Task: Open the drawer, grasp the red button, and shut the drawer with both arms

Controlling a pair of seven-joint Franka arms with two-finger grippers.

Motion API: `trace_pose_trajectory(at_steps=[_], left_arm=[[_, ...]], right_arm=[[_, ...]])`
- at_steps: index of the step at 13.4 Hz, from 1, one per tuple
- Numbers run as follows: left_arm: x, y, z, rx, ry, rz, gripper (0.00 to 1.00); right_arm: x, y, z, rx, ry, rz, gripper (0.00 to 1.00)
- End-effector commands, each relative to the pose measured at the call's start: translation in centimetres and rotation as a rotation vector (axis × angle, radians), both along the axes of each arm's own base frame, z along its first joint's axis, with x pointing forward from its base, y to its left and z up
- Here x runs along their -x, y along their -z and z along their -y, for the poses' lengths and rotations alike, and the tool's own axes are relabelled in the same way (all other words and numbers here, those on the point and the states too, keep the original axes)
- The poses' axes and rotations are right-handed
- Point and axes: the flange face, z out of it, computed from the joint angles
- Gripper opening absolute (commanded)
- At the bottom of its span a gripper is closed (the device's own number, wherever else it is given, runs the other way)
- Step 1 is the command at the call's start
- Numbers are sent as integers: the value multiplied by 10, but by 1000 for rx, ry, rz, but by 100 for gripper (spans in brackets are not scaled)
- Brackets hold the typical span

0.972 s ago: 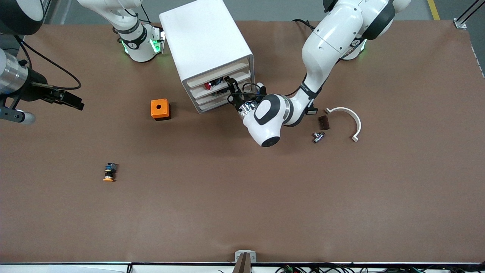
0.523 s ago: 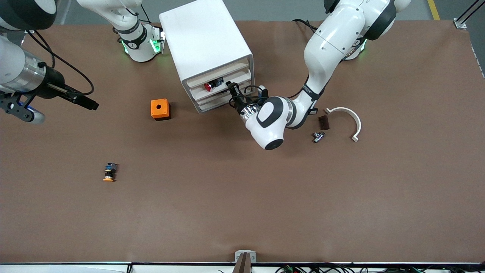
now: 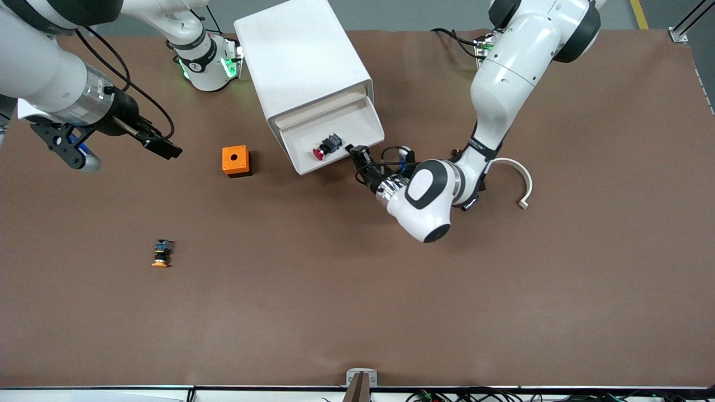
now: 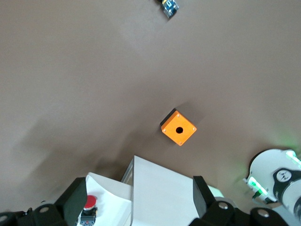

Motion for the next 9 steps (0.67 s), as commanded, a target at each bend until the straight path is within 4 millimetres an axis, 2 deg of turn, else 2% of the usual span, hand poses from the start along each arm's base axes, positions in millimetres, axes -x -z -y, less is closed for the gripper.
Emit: trace_pose_trajectory(at_steps=[1,3,4,5,6,7,8,9], left_arm=[[-29,-26,-11,72,-29,71,3],[-34,-26,-16,101,-30,105,7],[-35,-26,-17,106,-30,109,24],[-38,-27,-21,106,-36,111,55],[-40,-28,-23,104,-40,112,75],[-43,-29,-27,103,-47,113,85],[-47,-32,-32,105,-55,117,93],[-53,-35,-40,105,-67,126,96]], right_arm=[[-4,2,-23,-7,67,10,99],[-4,9,-60,-6,97,33,99],[-3,14,-72,-3,107,30,99],[-1,21,-87,-5,98,15,99],[-1,25,-93,-25,104,4,99],[-5,34,-97,-34,113,-2,99],[-5,45,-110,-33,104,-6,99],[-2,54,-125,-28,111,-13,99]])
